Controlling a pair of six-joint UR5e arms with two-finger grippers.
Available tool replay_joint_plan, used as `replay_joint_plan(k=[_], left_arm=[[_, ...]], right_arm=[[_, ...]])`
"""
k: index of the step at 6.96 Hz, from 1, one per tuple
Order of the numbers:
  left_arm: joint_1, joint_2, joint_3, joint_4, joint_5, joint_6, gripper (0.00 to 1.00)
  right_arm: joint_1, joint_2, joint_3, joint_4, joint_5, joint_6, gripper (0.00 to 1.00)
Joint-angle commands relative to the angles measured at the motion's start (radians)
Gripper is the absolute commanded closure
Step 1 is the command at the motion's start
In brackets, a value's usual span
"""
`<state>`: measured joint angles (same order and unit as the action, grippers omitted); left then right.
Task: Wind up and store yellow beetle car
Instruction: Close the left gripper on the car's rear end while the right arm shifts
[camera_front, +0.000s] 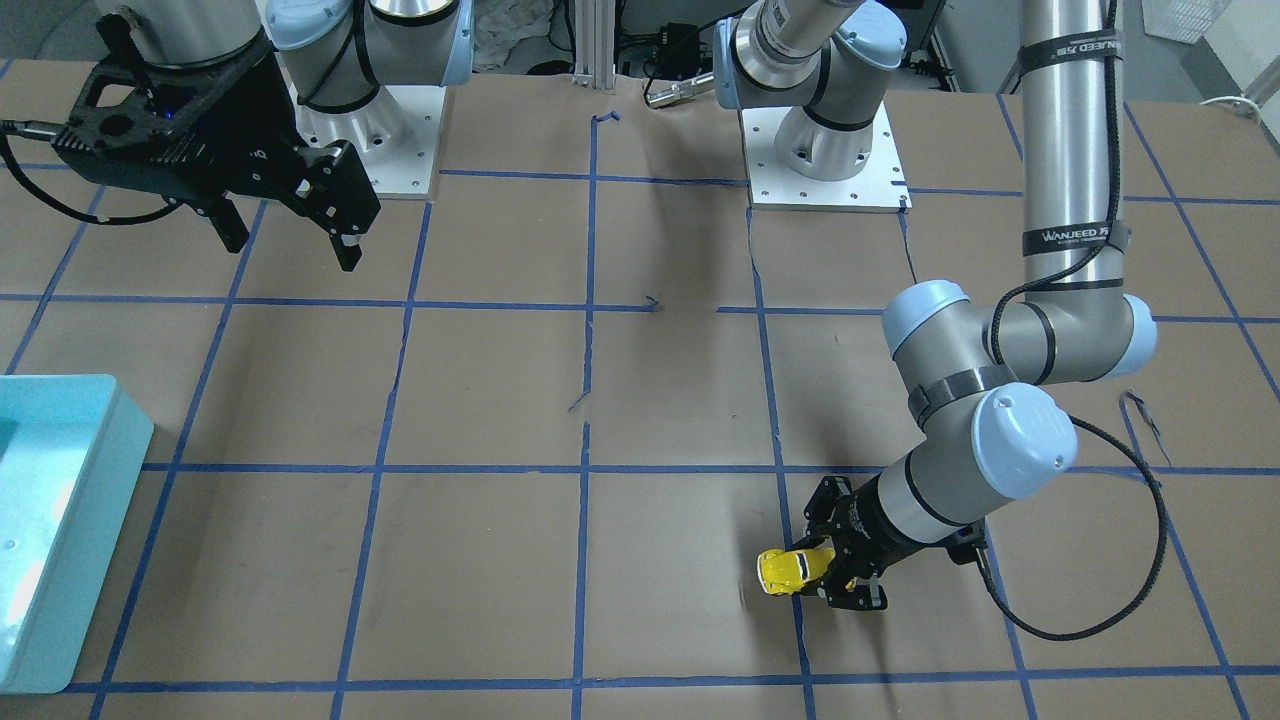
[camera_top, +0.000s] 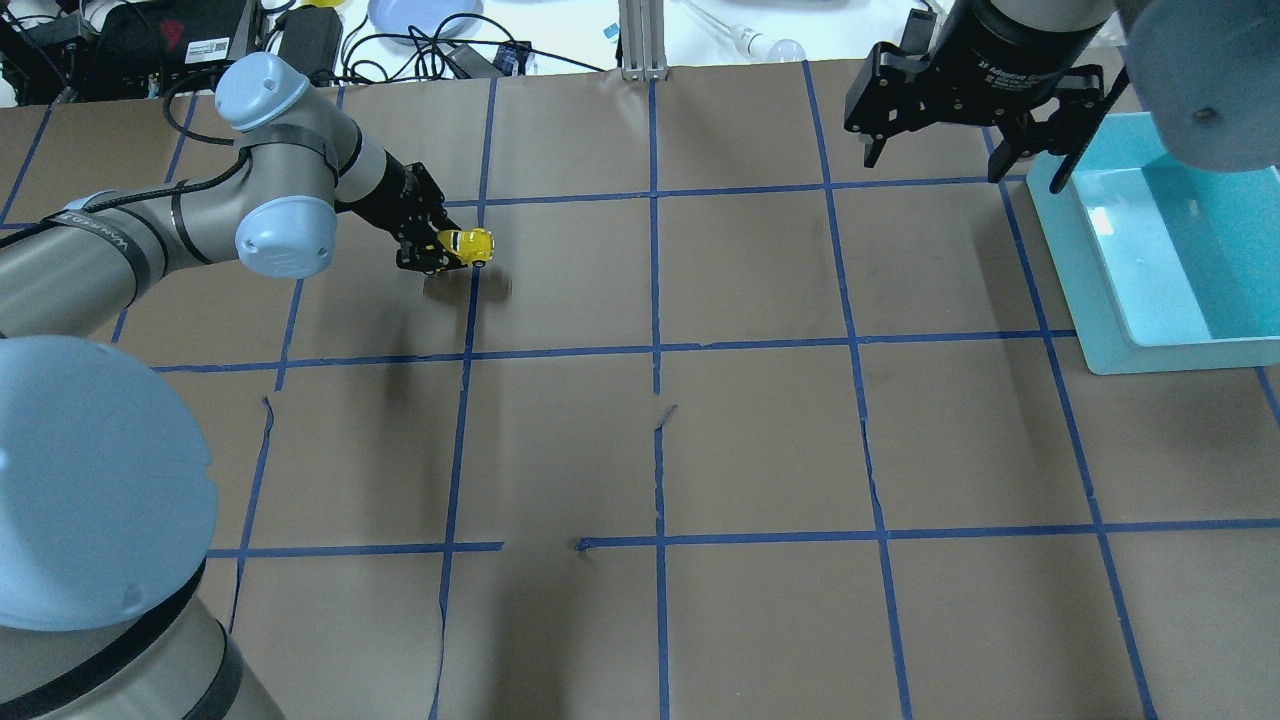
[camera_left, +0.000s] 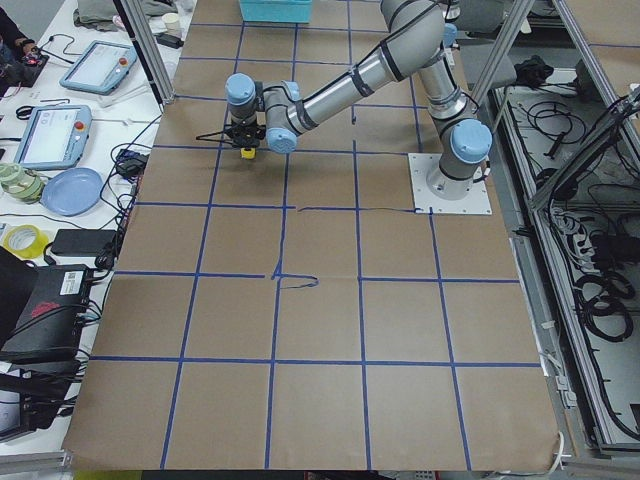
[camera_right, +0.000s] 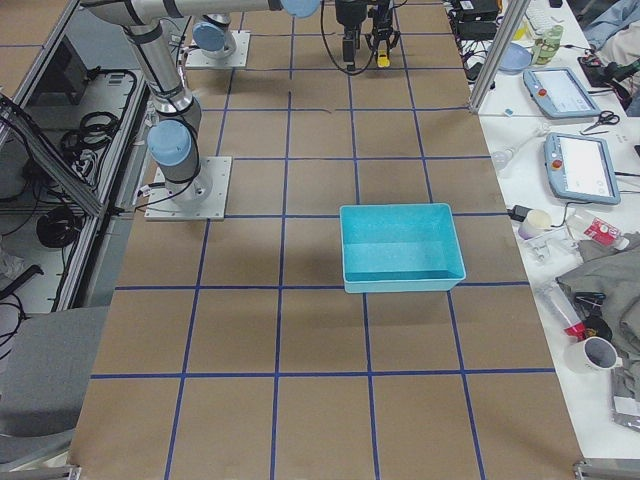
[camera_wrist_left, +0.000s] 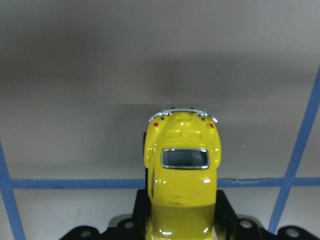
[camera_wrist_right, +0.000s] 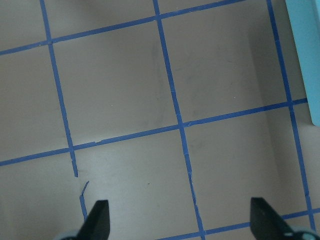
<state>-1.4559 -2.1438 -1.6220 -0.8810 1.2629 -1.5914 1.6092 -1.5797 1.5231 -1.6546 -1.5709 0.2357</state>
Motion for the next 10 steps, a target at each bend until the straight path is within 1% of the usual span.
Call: replay_joint_plan(k=[1,3,5,6,8,10], left_arm=[[-0.009,-0.007,-0.001,0.0,-0.014,-0.033,1.0],[-0.009,-0.025,0.001,-0.004,-0.007,0.074,1.0],[-0.007,-0.034,0.004,-0.004,0.0,0.126,1.0],[0.006,-0.034,0.029,-0.012,0.004,0.142,1.0],[0.006,-0.042,0.034,-0.012,0.067,0.16,1.0],[0.008,-0.054,0.036,-0.012,0.072,0.185,1.0]], right_arm=[[0.0,-0.002,0.002,0.004,-0.001,0.001,0.0],[-0.002,0.0,0.002,0.001,-0.001,0.001,0.0],[-0.003,-0.002,0.002,0.004,-0.001,0.001,0.0],[-0.003,-0.002,0.002,0.004,-0.001,0.001,0.0],[-0.003,-0.002,0.003,0.006,-0.001,0.0,0.0],[-0.003,0.0,0.003,0.003,-0.001,0.001,0.0]])
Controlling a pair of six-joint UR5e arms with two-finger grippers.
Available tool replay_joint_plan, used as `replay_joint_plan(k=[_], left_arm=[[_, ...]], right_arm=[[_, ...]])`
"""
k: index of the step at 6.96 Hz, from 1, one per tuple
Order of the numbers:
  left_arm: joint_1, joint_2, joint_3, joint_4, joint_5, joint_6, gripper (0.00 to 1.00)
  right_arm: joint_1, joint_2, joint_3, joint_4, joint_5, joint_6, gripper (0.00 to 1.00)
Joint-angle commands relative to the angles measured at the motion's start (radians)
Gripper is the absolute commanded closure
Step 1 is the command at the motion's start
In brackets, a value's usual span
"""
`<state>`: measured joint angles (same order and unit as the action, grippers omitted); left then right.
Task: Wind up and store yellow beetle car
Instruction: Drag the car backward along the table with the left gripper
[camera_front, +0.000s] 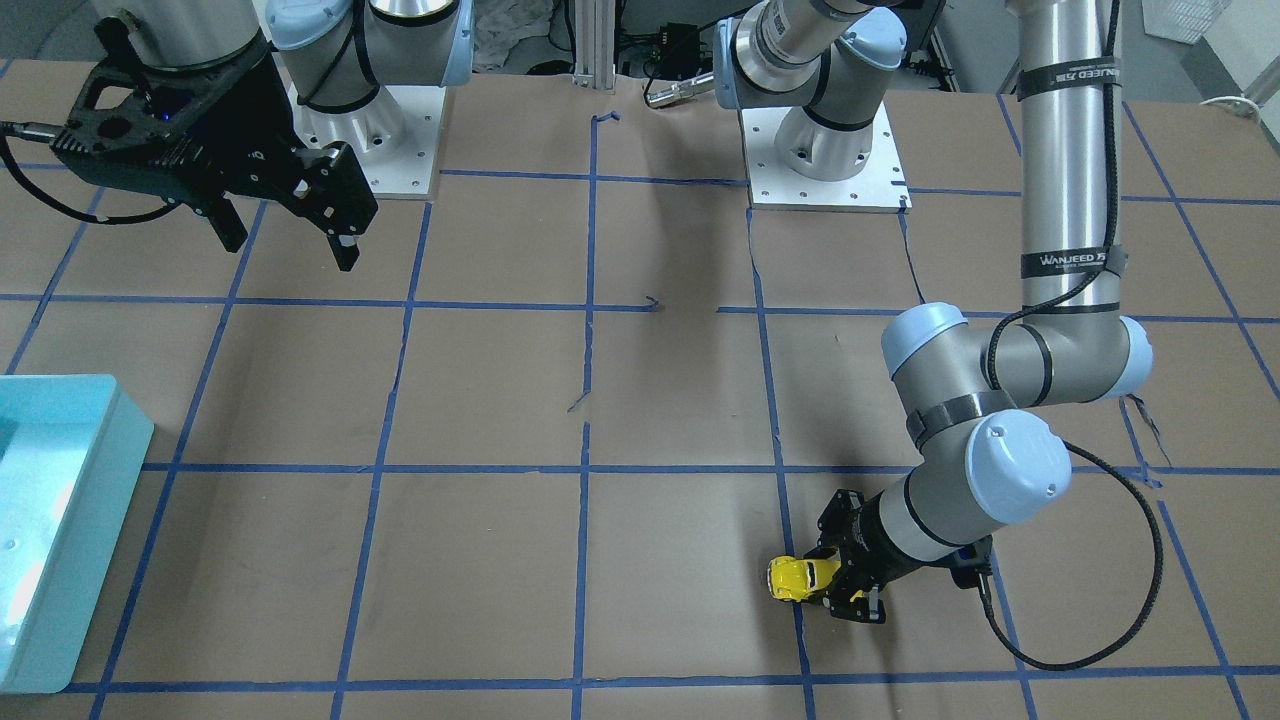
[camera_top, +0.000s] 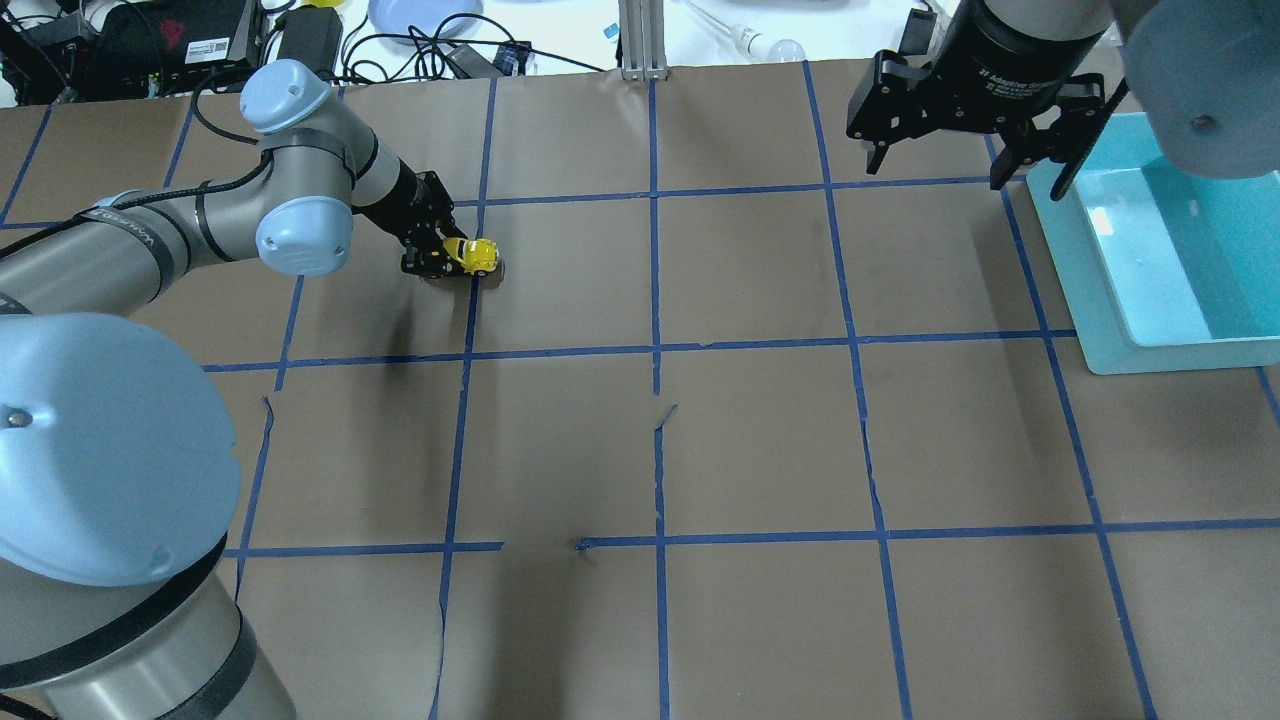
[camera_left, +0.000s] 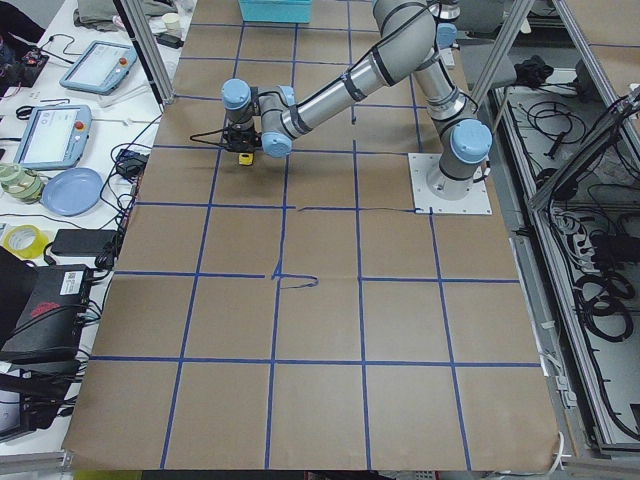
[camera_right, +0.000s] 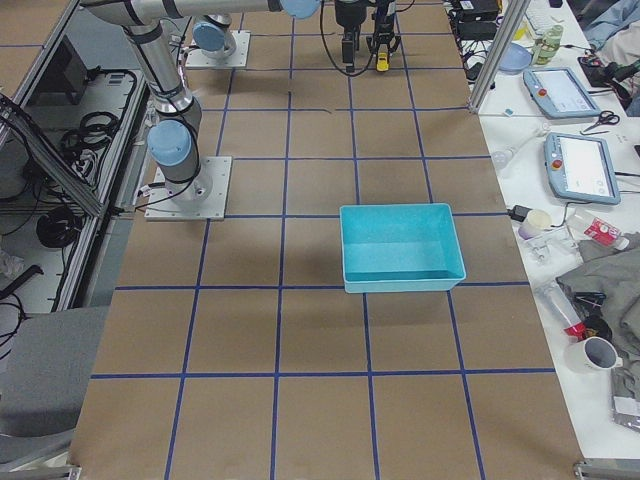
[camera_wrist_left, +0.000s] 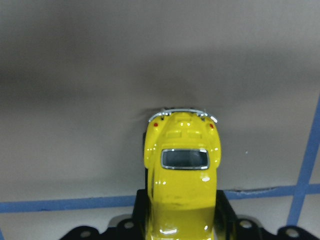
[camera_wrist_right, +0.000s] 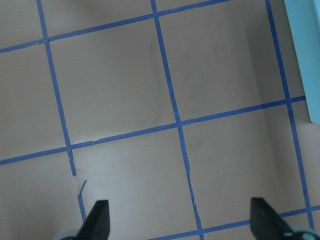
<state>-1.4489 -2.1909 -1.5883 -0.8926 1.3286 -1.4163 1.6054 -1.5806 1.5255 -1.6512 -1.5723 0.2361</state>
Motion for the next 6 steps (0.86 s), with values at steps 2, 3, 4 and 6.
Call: replay_joint_plan(k=[2,3,4,6], left_arm=[[0.033,-0.004,0.002,-0.002,0.056,0.022,1.0],[0.048,-0.006,-0.002,0.0,0.058,0.048,1.0],[0.051,-0.006,-0.004,0.0,0.063,0.077,1.0],[0.083,-0.006,-0.001,0.0,0.06,0.099,1.0]], right_arm=[[0.002,0.001,0.001,-0.001,0.0,-0.004,0.0],[0.002,-0.001,0.001,0.002,0.0,-0.006,0.0],[0.002,0.001,0.001,0.002,0.0,-0.006,0.0],[0.001,0.001,0.001,0.002,0.0,-0.006,0.0]])
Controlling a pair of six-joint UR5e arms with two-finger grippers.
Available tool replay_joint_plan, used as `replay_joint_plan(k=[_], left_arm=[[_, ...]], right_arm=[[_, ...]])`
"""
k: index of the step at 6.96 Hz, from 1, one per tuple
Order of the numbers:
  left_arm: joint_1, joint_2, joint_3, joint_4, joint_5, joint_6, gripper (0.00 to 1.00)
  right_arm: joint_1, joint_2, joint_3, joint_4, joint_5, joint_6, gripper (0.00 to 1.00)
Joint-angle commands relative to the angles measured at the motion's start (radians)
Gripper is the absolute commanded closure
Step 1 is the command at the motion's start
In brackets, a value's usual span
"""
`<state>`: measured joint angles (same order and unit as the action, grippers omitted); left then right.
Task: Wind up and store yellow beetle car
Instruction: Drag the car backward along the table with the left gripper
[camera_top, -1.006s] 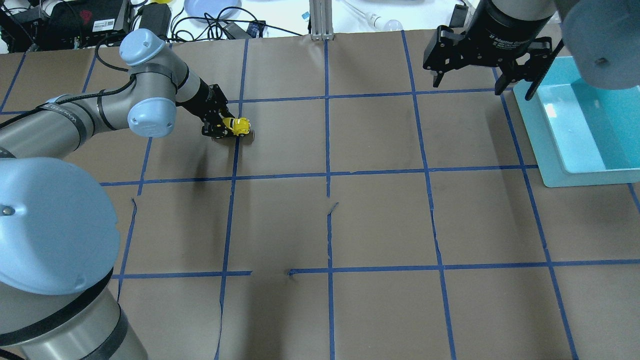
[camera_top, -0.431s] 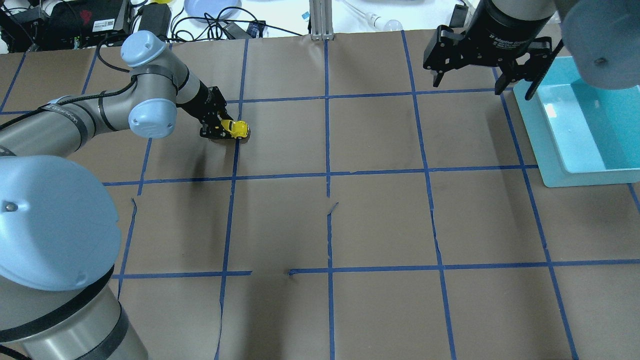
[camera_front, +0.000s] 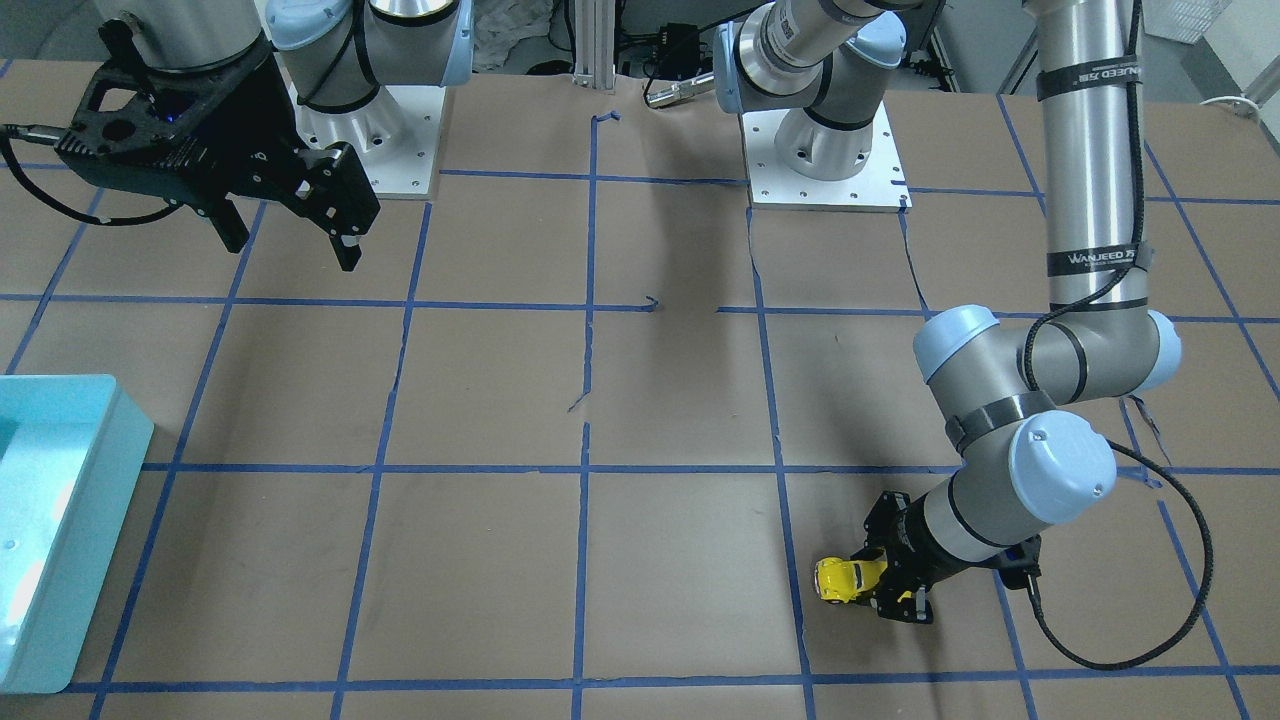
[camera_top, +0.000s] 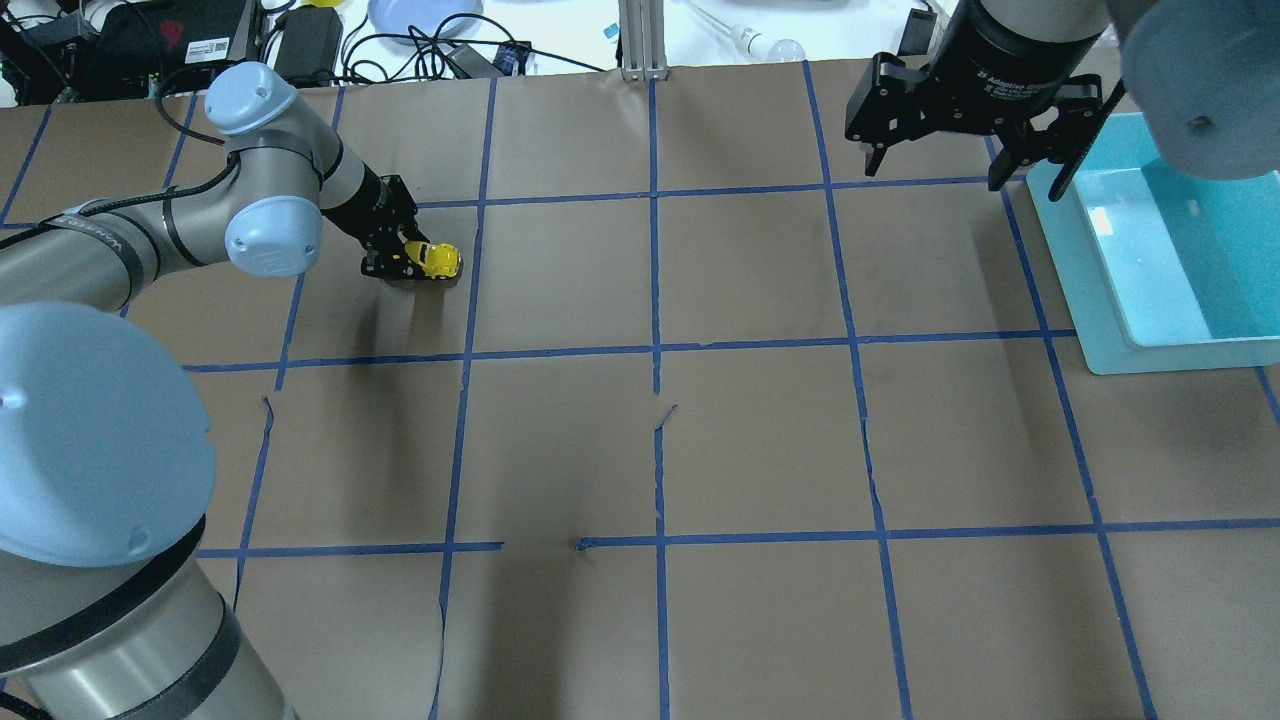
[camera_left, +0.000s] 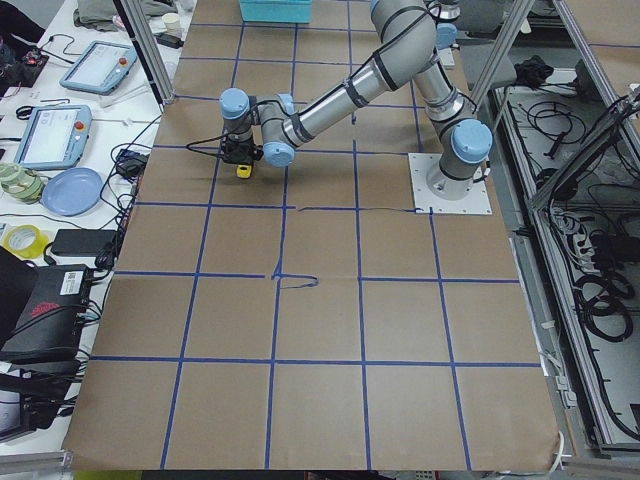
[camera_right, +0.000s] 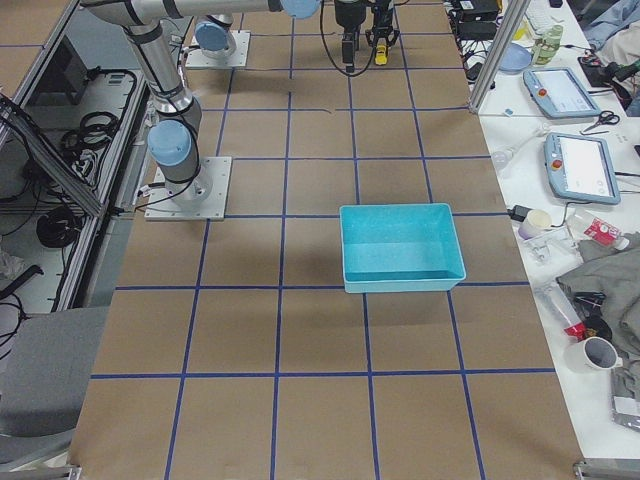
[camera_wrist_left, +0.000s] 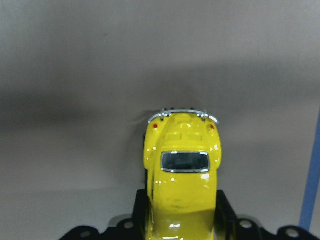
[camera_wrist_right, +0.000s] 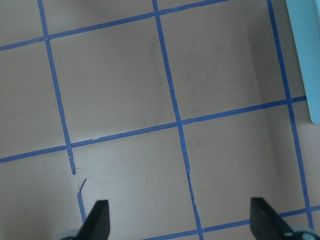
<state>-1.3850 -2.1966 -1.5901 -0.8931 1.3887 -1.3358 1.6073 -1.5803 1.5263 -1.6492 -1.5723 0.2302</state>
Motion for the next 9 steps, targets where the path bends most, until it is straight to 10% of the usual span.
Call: replay_joint_plan(k=[1,9], left_arm=[[0.03,0.001,-0.004,0.0,0.001,0.052,1.0],[0.13,0.005,-0.01,-0.007,0.0,0.159,1.0]], right_arm=[[-0.001,0.0,0.0,0.0,0.0,0.001,0.0],[-0.001,0.0,0.0,0.0,0.0,0.004,0.0]])
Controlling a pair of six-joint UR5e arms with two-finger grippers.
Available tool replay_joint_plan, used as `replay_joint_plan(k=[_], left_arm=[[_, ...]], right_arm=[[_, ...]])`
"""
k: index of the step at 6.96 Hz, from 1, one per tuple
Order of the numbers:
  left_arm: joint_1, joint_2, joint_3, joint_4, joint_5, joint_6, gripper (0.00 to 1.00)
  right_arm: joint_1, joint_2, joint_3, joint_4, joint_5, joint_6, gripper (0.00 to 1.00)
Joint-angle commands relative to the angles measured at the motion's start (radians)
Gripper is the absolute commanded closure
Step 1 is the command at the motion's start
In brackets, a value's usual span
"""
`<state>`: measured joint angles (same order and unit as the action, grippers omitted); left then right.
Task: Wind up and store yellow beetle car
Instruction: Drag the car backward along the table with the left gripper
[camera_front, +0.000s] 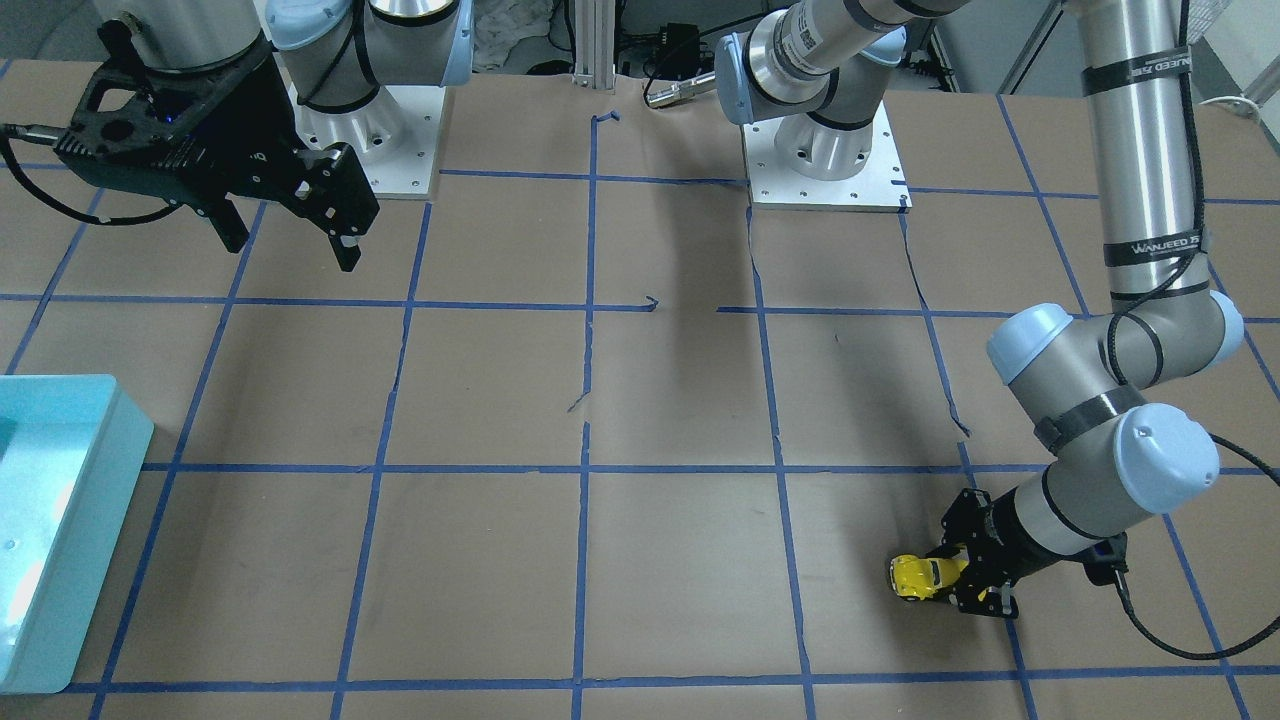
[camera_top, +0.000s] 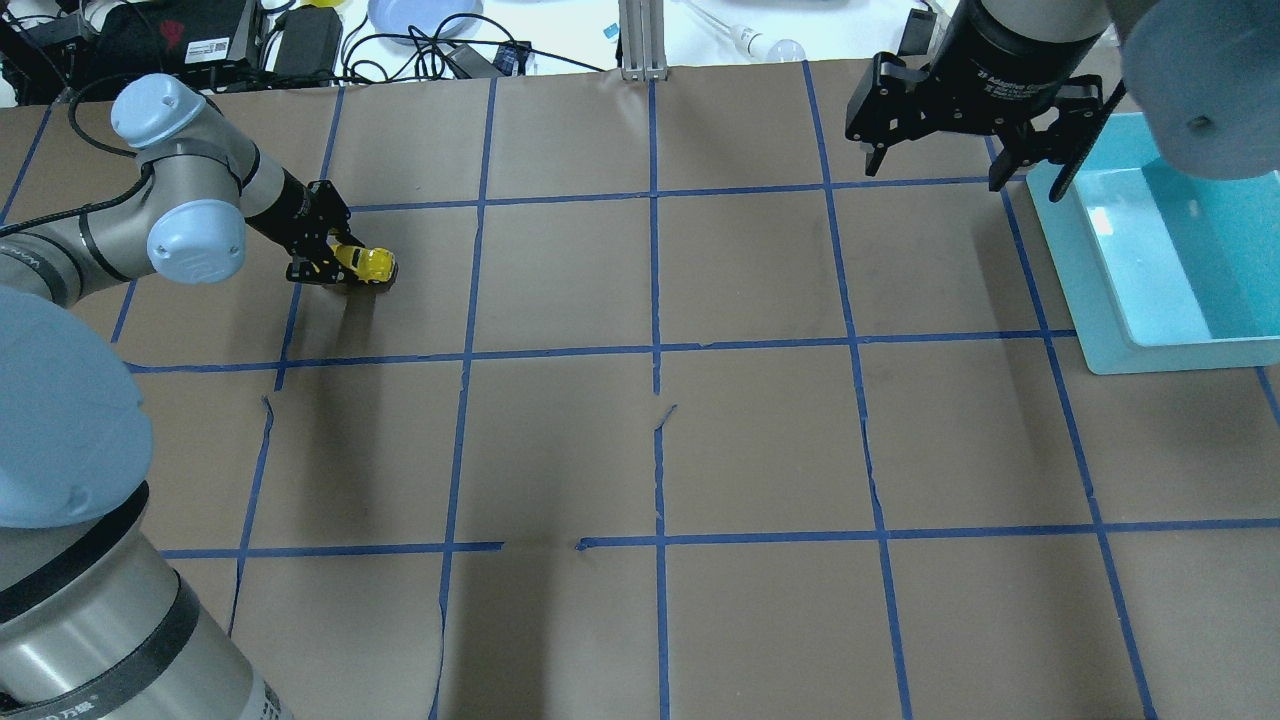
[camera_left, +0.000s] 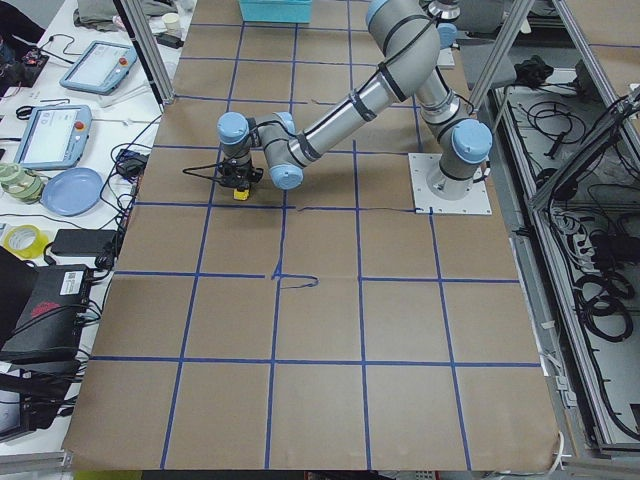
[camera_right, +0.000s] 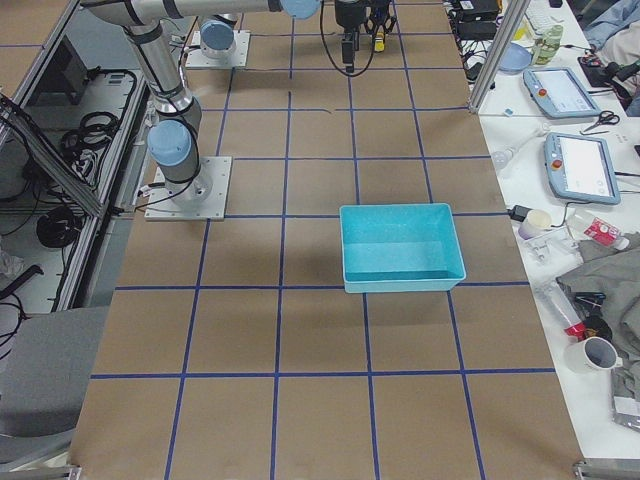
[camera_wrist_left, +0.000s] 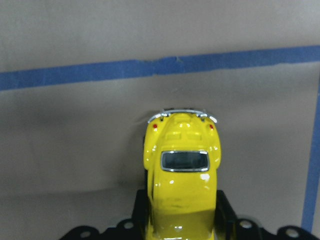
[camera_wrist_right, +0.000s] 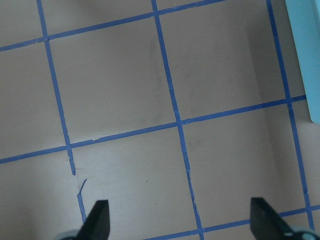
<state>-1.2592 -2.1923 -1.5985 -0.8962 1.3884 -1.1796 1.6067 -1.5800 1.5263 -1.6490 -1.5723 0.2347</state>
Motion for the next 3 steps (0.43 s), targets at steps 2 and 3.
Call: replay_joint_plan(k=[2,3], left_arm=[[-0.008,0.016,0.002,-0.006,-0.008,-0.018,0.27],[-0.009,0.019,0.003,-0.004,-0.008,-0.008,0.18]], right_arm=[[0.001,-0.001,0.0,0.002,0.0,0.0,0.0],[0.001,0.0,0.0,0.002,0.0,0.0,0.0]])
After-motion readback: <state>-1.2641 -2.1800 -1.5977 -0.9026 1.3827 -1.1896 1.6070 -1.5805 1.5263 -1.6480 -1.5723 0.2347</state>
